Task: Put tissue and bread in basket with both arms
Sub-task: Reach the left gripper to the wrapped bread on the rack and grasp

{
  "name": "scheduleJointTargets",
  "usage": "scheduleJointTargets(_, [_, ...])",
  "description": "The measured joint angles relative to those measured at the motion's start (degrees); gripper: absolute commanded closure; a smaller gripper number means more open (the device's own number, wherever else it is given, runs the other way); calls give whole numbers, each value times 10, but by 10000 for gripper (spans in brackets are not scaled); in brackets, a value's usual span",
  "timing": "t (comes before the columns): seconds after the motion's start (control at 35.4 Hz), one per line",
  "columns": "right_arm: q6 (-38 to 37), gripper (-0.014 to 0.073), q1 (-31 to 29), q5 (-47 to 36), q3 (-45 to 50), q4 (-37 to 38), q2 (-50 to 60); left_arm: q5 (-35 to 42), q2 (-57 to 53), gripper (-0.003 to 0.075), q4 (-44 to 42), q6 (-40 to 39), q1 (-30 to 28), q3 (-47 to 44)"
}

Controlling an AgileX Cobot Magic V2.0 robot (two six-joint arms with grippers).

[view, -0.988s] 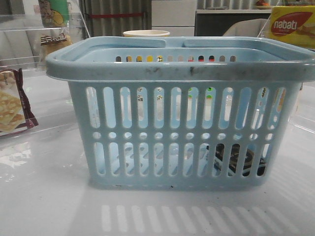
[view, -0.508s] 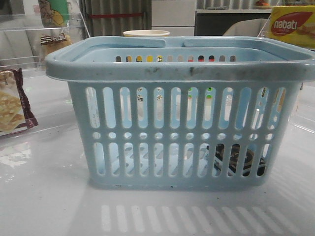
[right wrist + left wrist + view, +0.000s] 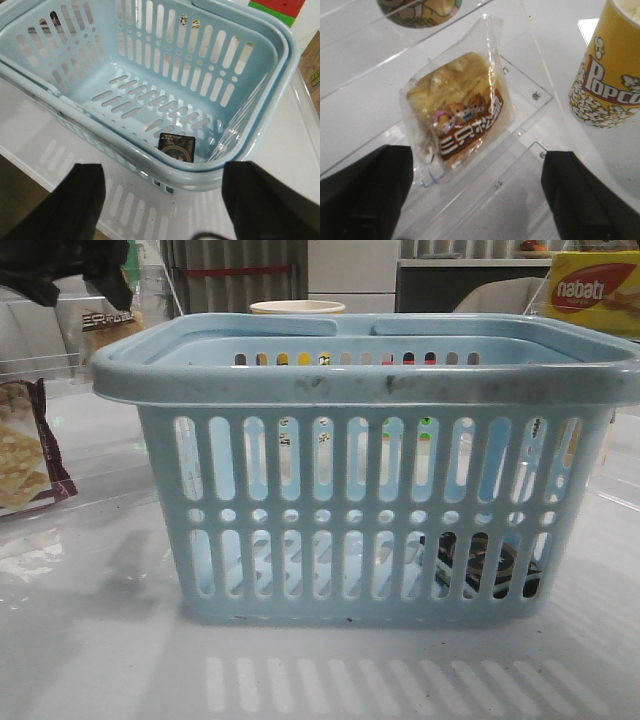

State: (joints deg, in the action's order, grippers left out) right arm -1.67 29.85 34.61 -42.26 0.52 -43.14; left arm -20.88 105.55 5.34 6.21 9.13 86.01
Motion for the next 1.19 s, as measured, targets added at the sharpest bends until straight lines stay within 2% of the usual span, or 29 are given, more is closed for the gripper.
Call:
scheduleJointTargets(0.34, [0,3,0,0,0,0,0,88,82,287,-29,0,0,35])
scheduleJointTargets(0.65, [0,3,0,0,0,0,0,109,92,527,-30,0,0,35])
scheduleJointTargets(0.85, [0,3,0,0,0,0,0,109,92,631,-30,0,0,35])
scheduleJointTargets(1.19, [0,3,0,0,0,0,0,109,92,629,-30,0,0,35])
